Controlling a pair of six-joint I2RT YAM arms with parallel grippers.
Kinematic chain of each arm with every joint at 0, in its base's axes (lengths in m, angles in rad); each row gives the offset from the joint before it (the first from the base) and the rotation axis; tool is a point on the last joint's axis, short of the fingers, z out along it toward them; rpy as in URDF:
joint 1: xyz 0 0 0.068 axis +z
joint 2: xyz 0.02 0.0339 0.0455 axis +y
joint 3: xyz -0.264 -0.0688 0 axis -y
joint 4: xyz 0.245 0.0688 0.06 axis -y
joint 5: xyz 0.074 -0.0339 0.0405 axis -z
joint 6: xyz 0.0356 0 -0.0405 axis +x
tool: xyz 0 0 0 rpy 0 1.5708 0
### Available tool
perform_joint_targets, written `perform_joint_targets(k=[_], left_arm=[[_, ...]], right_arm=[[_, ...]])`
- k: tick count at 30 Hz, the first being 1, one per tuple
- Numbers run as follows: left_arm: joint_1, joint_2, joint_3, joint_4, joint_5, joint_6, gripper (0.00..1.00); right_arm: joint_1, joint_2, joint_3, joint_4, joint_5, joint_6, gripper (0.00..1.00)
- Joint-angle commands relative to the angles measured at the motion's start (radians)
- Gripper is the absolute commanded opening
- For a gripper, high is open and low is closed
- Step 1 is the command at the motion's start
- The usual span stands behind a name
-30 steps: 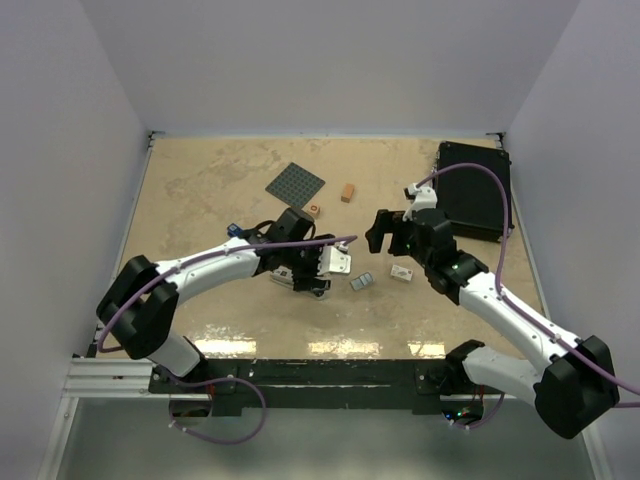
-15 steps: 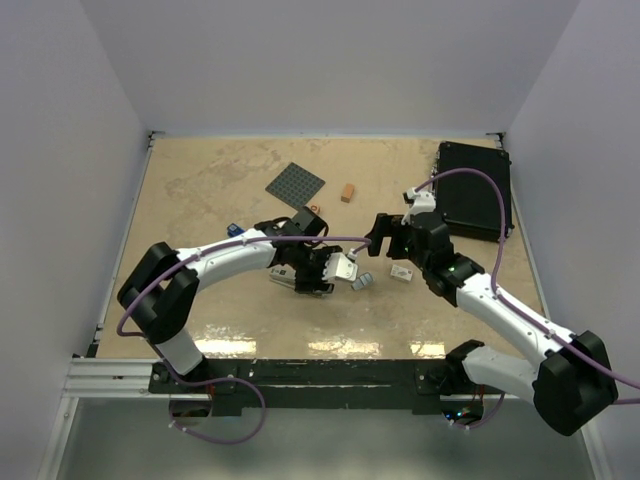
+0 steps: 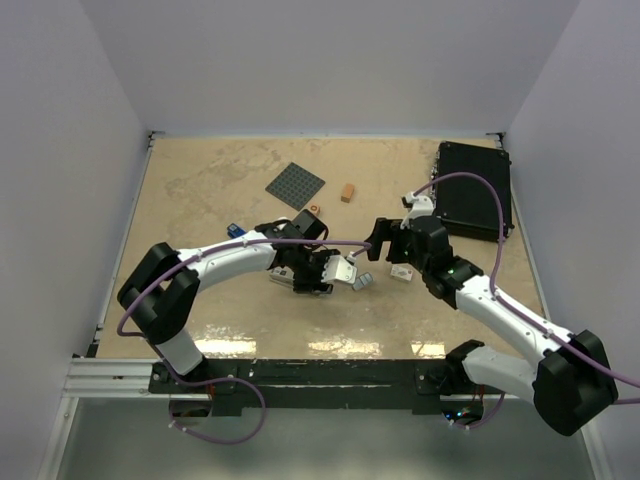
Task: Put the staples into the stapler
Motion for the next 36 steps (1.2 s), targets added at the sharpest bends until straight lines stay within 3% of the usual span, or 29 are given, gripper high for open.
perform_joint_targets(k=[1, 3, 7, 9, 10, 11, 22, 27, 31, 36], left_arm=[[-0.003, 0.007, -0.016, 0.046, -0.022, 0.016, 0.53], [-0.003, 0.011, -0.02, 0.043, -0.024, 0.017, 0.47], [-0.005, -0.003, -0.037, 0.051, -0.012, 0.011, 0.17], [-0.005, -0.022, -0.049, 0.067, -0.006, 0.008, 0.1], [-0.003, -0.029, -0.06, 0.072, -0.001, 0.002, 0.01], [-0.005, -0.043, -0.065, 0.077, 0.004, -0.004, 0.0], [0.024, -0.219, -0.186, 0.252, 0.067, -0.121, 0.0], [0.024, -0.194, -0.189, 0.253, 0.013, -0.163, 0.0], [0.011, -0.134, -0.141, 0.201, -0.053, -0.194, 0.18], [-0.014, -0.134, -0.135, 0.209, -0.119, -0.207, 0.33]], right_arm=[[0.0, -0.03, -0.024, 0.041, -0.026, 0.008, 0.95], [0.002, -0.04, -0.033, 0.054, -0.054, 0.005, 0.95], [0.002, -0.06, -0.065, 0.089, -0.11, -0.036, 0.96], [0.002, -0.065, -0.073, 0.113, -0.138, -0.05, 0.96], [0.002, -0.068, -0.079, 0.133, -0.155, -0.062, 0.96], [0.002, -0.067, -0.084, 0.144, -0.172, -0.068, 0.97], [0.003, -0.06, -0.108, 0.27, -0.409, -0.174, 0.98], [0.006, -0.034, -0.119, 0.282, -0.404, -0.153, 0.98], [0.006, -0.033, -0.123, 0.288, -0.381, -0.142, 0.98], [0.008, -0.04, -0.128, 0.287, -0.35, -0.136, 0.98]])
